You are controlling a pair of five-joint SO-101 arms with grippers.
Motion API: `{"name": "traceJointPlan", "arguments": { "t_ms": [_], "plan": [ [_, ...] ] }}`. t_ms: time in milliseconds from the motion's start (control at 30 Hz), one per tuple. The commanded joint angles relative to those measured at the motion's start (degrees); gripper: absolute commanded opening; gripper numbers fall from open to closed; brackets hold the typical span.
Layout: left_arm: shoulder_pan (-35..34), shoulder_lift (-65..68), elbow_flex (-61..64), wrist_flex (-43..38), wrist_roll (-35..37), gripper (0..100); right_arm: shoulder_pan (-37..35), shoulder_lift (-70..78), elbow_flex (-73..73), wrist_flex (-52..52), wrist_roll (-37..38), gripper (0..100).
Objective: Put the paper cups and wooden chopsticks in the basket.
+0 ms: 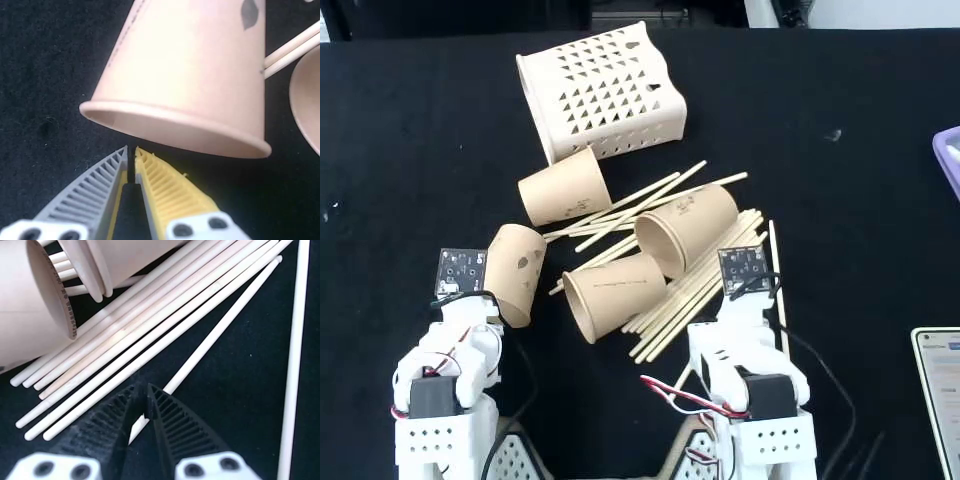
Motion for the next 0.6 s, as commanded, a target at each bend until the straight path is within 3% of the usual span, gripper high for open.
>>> {"name": "traceJointPlan", "arguments": {
  "t_ms": [0, 100, 267, 467, 567],
  "plan": [
    [0.40, -0.18, 1.27, 0.35, -0.35, 3, 0.44, -5.41, -0.22, -1.85, 0.18, 1.5],
    [0.40, -0.18, 1.27, 0.35, -0.35, 3, 0.88, -5.41, -4.70, -5.89, 0.18, 1.5],
    [0.40, -0.18, 1.27, 0.35, -0.35, 3, 0.88, -5.41, -26.24, -7.12, 0.35, 1.5],
    [0.40, -0.18, 1.27, 0.35, -0.35, 3, 0.44, -5.23, -47.34, -14.33, 16.62, 1.6],
    [0.40, -0.18, 1.27, 0.35, -0.35, 3, -0.70, -3.47, -53.58, -18.55, 14.24, 3.4]
  ]
}}
